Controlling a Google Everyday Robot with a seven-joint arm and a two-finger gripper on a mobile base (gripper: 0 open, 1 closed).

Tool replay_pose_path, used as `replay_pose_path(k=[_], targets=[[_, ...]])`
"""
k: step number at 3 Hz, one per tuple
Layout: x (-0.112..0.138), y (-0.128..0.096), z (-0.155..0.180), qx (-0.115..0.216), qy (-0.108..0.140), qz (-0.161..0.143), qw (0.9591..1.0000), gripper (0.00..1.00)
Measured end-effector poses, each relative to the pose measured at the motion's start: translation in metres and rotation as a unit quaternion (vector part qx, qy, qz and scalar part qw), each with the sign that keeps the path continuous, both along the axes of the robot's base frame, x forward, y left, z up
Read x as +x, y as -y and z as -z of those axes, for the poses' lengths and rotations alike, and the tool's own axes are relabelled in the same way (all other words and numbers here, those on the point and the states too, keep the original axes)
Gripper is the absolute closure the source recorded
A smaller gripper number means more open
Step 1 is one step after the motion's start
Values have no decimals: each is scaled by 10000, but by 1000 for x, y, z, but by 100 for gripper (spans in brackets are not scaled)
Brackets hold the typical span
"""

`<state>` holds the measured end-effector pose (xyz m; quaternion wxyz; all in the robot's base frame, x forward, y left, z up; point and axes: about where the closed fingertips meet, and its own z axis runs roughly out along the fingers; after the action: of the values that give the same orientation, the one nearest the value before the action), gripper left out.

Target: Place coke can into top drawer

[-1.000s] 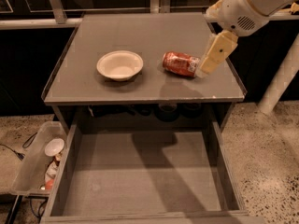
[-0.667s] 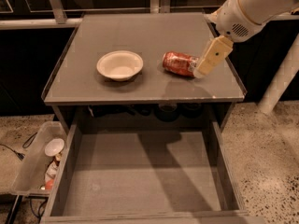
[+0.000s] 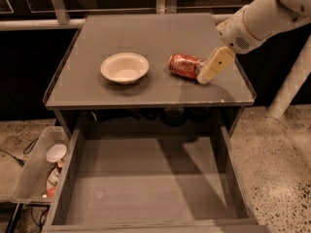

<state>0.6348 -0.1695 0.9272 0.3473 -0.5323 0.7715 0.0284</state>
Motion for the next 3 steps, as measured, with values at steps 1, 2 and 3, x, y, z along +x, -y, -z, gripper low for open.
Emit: replay_pose_path(k=[1,2,3], targets=[[20,-8,16,335,63,-299,9990,0],[39,-19,30,601,48,-588,9964,0],[49,-28,42,770,-16,-739,9943,0]])
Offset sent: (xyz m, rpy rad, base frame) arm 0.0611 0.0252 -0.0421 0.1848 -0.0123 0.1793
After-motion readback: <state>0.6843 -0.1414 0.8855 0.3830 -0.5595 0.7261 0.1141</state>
